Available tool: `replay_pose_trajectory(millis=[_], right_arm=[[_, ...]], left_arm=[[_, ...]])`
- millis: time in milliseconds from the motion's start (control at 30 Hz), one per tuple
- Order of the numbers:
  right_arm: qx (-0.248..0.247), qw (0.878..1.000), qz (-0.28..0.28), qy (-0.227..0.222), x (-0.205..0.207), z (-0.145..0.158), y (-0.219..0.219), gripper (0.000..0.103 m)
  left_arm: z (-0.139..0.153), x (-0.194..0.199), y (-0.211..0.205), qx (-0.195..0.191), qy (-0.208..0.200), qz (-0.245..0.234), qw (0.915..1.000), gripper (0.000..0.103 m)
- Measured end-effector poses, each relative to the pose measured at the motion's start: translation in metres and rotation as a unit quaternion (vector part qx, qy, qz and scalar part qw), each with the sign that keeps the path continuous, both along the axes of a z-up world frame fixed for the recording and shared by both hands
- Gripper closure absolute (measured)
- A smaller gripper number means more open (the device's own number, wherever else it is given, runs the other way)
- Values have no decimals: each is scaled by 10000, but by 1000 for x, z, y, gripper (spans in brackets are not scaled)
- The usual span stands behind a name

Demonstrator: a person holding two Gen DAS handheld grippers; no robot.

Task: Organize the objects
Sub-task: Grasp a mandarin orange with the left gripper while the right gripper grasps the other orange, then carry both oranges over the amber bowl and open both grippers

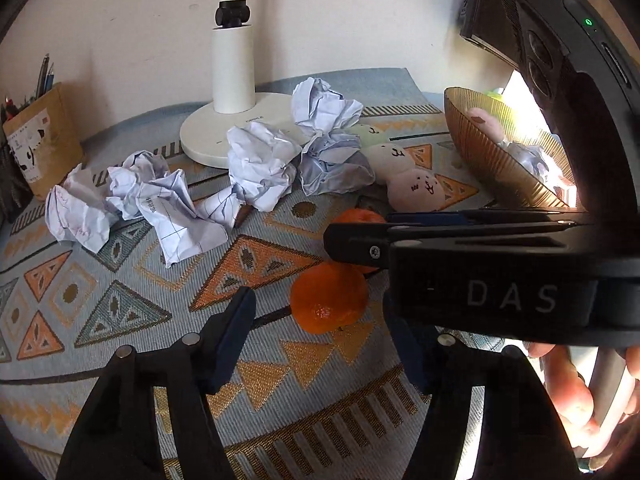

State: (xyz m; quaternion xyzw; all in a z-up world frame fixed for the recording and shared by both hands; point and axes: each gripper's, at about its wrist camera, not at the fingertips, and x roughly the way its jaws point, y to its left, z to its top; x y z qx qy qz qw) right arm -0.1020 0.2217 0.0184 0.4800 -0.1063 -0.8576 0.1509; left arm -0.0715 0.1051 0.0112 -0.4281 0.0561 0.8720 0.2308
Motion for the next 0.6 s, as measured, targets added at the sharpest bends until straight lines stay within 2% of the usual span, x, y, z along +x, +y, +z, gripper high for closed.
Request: replay_pose_trajectory(millis=[133,267,333,467,600], right_arm=[[-175,9998,-7,19,-2,-4,6,65],[-209,9997,-81,48,4,-1,9,66],[-389,9991,-132,139,12,7,16,66],[-489,9967,-276,581,40,41,41,66],[-416,9904,-741,1092,69,83,89,66]], left_arm=[[-1,1,1,-6,-13,-63,10000,69],[0,7,5,-130,103,-108,9998,69],[3,11,4,-67,112,-123,9998,69],[22,23,8,160,216,-138,9995,69],[60,36,32,375,585,-402,9968,69]])
